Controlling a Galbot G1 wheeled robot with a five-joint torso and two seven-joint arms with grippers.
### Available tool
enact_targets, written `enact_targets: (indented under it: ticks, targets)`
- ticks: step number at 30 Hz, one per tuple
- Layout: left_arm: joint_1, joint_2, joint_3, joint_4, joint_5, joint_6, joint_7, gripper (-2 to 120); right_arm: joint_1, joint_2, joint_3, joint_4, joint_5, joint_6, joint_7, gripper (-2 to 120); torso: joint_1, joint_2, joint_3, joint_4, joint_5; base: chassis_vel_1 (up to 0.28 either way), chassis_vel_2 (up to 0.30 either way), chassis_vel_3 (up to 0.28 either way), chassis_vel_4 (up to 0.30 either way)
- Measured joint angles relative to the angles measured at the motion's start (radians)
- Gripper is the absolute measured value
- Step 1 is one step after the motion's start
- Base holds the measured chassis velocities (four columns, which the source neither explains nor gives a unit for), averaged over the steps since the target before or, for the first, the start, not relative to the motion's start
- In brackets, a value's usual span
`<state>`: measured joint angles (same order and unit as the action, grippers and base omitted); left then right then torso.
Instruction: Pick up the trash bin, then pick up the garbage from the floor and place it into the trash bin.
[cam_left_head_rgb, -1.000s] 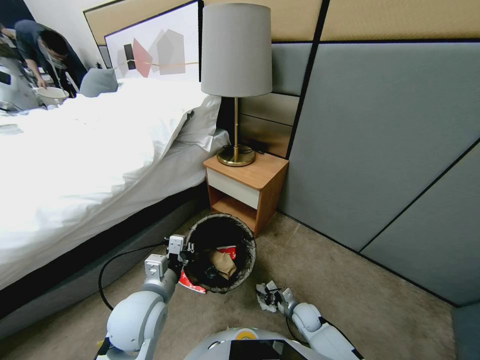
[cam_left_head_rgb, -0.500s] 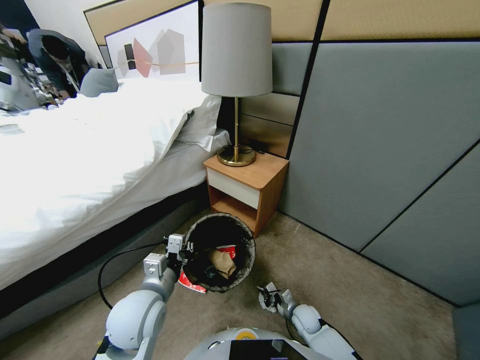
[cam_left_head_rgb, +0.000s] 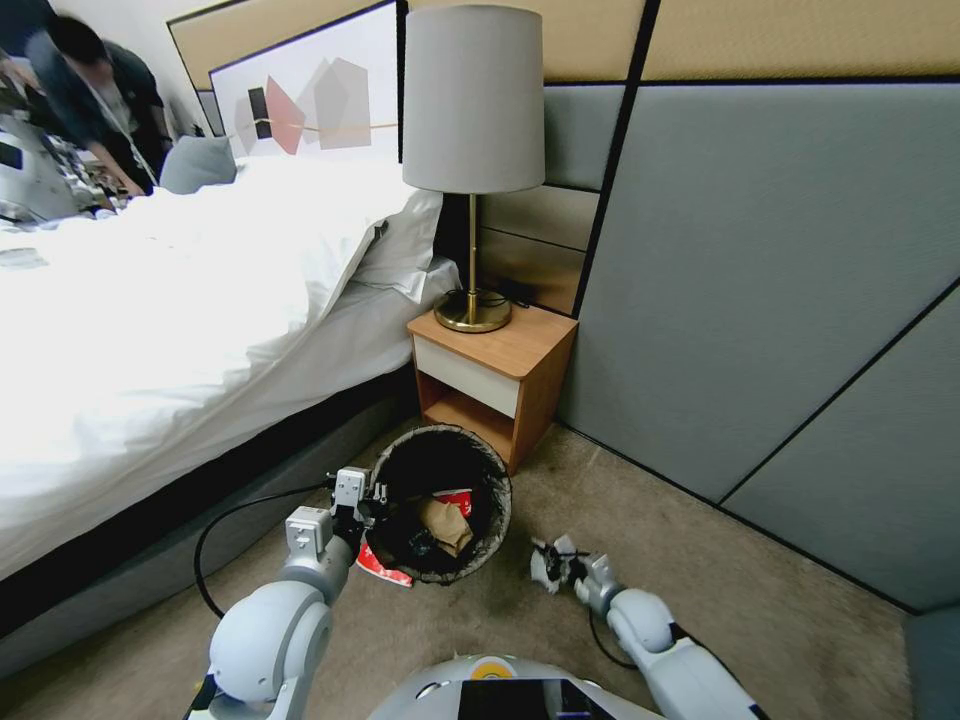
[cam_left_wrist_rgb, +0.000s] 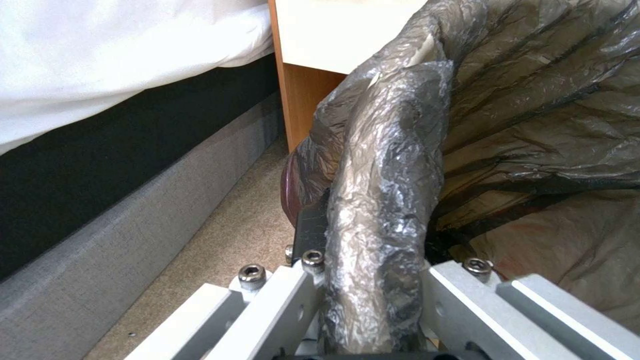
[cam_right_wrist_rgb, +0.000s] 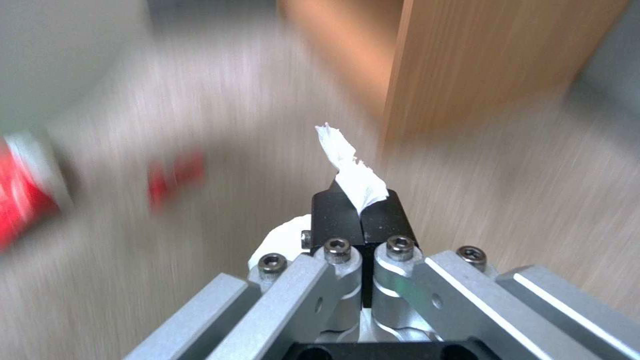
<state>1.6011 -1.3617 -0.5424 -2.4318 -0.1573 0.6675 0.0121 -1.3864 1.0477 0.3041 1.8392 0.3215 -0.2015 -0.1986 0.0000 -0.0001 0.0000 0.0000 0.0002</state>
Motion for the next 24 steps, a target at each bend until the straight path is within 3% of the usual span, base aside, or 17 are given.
enact_targets:
  ticks: [12,24]
  targets:
    - [-0.001,0.004,-0.008,0.002,-0.011,0.004,-0.001,1,-0.015,-0.083,0.140,0.334,0.136,-0.067,0.057,0,0.000,0.000,0.000,-0.0001,0.0000,0.000,0.000,0.000,0.000]
    - [-0.002,0.016,-0.004,0.015,-0.015,0.009,0.000,1,0.035,-0.099,0.135,0.518,0.214,-0.111,0.130,0,0.000,0.000,0.000,0.0000,-0.0001,0.000,0.000,0.000,0.000]
